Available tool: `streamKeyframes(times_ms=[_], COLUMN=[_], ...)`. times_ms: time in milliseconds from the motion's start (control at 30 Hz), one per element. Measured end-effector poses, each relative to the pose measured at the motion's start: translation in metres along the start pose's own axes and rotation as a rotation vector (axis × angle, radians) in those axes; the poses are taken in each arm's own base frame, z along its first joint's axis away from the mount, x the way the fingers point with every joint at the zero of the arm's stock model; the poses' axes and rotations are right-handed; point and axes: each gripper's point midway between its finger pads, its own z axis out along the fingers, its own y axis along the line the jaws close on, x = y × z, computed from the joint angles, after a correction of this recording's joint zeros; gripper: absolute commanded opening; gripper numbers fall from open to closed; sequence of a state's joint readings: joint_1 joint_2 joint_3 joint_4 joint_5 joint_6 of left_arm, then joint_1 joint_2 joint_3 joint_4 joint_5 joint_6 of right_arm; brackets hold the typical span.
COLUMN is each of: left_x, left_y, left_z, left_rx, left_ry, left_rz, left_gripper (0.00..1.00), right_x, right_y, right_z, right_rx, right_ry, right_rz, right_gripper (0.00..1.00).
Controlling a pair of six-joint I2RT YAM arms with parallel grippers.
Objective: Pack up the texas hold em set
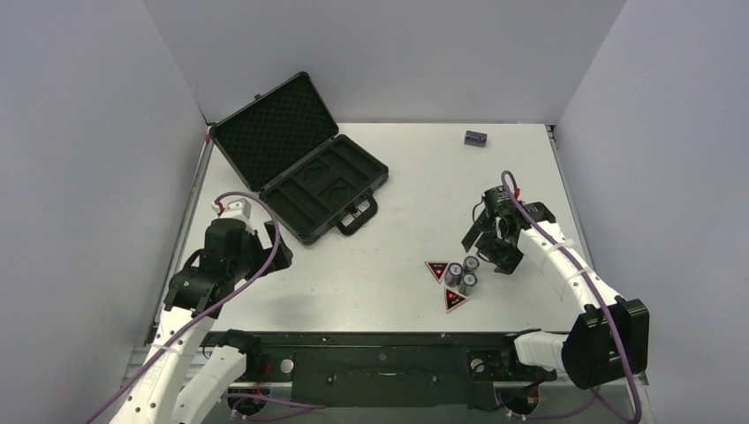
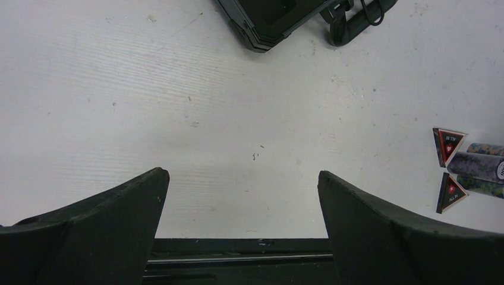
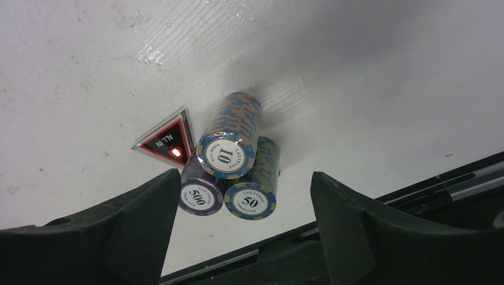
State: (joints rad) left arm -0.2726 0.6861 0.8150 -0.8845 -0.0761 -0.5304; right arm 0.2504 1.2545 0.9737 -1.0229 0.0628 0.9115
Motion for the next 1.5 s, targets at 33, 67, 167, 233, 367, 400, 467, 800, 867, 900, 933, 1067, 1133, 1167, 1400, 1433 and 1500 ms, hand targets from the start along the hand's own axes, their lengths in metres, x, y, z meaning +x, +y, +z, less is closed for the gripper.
streamKeyframes(times_ms=[33,67,167,233,367,400,467,800,867,900,933,1067,1133,1167,1400,1433,1500], left_x=[0.000,0.001,0.002,0.002,0.002,0.002,0.002,0.002,0.002,0.002,0.002,0.002,0.001,0.001,0.003,0.003,0.003], left_y=[0.000,0.000,0.001,0.001,0.001,0.001,0.001,0.001,0.001,0.001,0.000,0.000,0.000,0.000,0.001,0.001,0.001], left_z=[0.001,0.002,0.004,0.005,0.005,0.005,0.005,0.005,0.005,0.005,0.005,0.005,0.004,0.004,0.004,0.004,0.004], left_rx=[-0.002,-0.006,-0.013,-0.015,-0.014,-0.014,-0.014,-0.013,-0.013,-0.013,-0.013,-0.011,-0.009,-0.009,-0.010,-0.010,-0.010], left_ry=[0.003,0.008,0.019,0.023,0.021,0.021,0.021,0.021,0.021,0.021,0.021,0.017,0.014,0.013,0.015,0.015,0.015], left_rz=[0.000,0.000,-0.002,-0.002,-0.003,-0.003,-0.003,-0.004,-0.004,-0.003,-0.004,-0.004,-0.004,-0.004,-0.005,-0.004,-0.004], left_gripper=[0.96,0.96,0.96,0.96,0.96,0.96,0.96,0.96,0.96,0.96,0.96,0.96,0.96,0.96,0.96,0.96,0.96], right_x=[0.000,0.000,-0.001,-0.001,0.001,0.002,0.003,0.006,0.007,0.008,0.009,0.011,0.011,0.011,0.013,0.014,0.014], right_y=[0.000,0.001,0.004,0.005,0.006,0.006,0.006,0.011,0.012,0.012,0.012,0.012,0.011,0.011,0.010,0.011,0.011], right_z=[0.002,0.003,0.010,0.016,0.026,0.028,0.032,0.039,0.041,0.042,0.043,0.046,0.047,0.047,0.051,0.052,0.053], right_rx=[-0.001,-0.002,-0.002,0.001,0.010,0.012,0.014,0.008,0.010,0.011,0.014,0.023,0.027,0.027,0.042,0.042,0.042], right_ry=[-0.001,-0.002,-0.002,0.001,0.010,0.013,0.018,0.030,0.033,0.035,0.038,0.045,0.048,0.048,0.060,0.061,0.061], right_rz=[0.002,0.003,0.012,0.016,0.017,0.017,0.017,0.014,0.011,0.010,0.009,0.010,0.009,0.008,0.003,0.000,-0.003], right_gripper=[0.74,0.72,0.68,0.67,0.65,0.63,0.61,0.57,0.56,0.55,0.55,0.53,0.51,0.51,0.46,0.44,0.37])
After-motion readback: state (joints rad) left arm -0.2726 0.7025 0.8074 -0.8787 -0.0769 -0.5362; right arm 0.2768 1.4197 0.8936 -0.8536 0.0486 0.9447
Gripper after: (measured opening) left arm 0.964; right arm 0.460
